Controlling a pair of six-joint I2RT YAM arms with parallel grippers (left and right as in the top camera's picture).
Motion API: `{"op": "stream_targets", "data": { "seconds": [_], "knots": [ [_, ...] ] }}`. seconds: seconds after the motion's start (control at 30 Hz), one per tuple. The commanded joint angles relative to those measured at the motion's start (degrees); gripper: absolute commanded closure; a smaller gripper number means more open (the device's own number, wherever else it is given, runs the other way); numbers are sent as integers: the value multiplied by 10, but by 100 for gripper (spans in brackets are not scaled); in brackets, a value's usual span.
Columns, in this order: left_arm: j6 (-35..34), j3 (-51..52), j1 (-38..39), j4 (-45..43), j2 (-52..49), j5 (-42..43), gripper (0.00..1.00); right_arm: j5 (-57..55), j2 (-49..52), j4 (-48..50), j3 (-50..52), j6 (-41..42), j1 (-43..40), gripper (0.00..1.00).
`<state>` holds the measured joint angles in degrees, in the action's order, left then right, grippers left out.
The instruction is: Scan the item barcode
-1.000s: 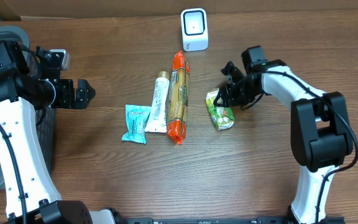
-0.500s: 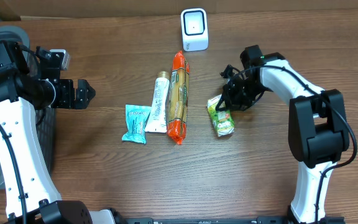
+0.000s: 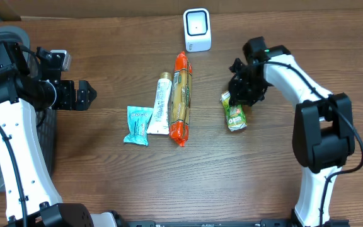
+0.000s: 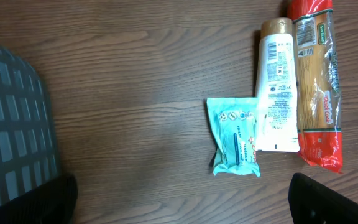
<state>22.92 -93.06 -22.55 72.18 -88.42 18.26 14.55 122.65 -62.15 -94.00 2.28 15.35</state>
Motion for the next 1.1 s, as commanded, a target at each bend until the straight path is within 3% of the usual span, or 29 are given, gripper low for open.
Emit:
{"op": "stream_targets", "data": {
  "seconds": [0.0,0.13,0.2,0.27,0.37,0.5,0.63,0.83,1.07],
  "knots": [
    [13,0,1,0,-3,7,0,-171,-37,5,-14,60,28,96],
    [13,0,1,0,-3,7,0,-225,-37,6,-10,70,65,95],
    [13,0,1,0,-3,7,0,-224,-37,8,-8,69,82,82],
    [13,0,1,0,-3,7,0,-219,-37,7,-8,70,92,59],
    [13,0,1,0,-3,7,0,-191,-37,-1,-11,70,94,46],
    [13,0,1,0,-3,7,0,-142,-49,-26,-53,83,81,46],
    [13,0,1,-1,-3,7,0,-133,-87,-68,-170,83,54,43],
    [13,0,1,0,-3,7,0,-127,-105,-151,-327,40,-2,11],
    [13,0,1,-1,-3,7,1,-23,-90,-218,-270,-17,-88,8]
  ]
}}
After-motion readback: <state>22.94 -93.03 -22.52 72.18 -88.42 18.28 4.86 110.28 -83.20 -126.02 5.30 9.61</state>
